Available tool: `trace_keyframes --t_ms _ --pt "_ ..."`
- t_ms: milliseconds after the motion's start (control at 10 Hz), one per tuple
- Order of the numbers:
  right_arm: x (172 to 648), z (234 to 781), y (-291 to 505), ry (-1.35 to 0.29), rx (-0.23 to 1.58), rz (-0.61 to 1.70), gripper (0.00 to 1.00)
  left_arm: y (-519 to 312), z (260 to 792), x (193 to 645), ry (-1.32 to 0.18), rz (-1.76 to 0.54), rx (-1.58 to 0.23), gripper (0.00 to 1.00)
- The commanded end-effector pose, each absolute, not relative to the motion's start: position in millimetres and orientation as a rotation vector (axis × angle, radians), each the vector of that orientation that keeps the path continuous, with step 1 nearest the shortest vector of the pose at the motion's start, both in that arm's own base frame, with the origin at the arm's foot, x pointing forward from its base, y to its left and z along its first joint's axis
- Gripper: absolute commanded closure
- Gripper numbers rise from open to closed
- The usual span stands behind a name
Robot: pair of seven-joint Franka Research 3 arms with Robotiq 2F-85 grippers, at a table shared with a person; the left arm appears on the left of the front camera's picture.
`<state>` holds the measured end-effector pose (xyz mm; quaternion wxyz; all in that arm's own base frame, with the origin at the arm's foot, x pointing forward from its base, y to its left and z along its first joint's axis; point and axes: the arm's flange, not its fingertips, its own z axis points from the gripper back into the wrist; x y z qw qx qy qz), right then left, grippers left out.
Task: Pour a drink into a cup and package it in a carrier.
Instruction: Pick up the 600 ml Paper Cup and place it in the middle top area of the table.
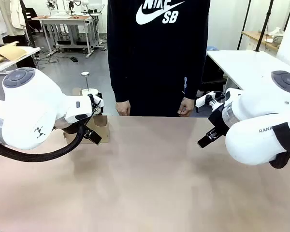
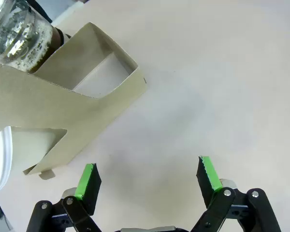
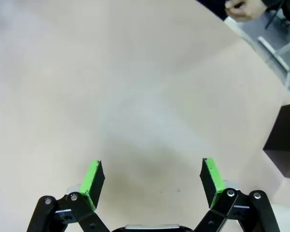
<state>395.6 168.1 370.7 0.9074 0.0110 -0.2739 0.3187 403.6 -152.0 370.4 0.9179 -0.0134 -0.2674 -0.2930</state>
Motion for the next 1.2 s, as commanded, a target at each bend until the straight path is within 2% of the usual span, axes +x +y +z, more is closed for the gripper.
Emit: trace_keyframes --t_ms 0,1000,1100 --pt "395.6 370.7 168.1 -0.565 0.023 0.658 0.0 -152.0 370.4 403.5 -0.55 -0.603 -0.027 0.0" --pt "395.6 370.6 168.1 -0.565 0.022 0.658 0.0 -152.0 370.4 403.5 -0.55 -0.603 -0.027 0.0" --pt "415.4 406.6 163.9 -0.584 0.001 0.656 0.0 -152.0 370.4 403.5 -0.55 -0.603 -0.027 0.0"
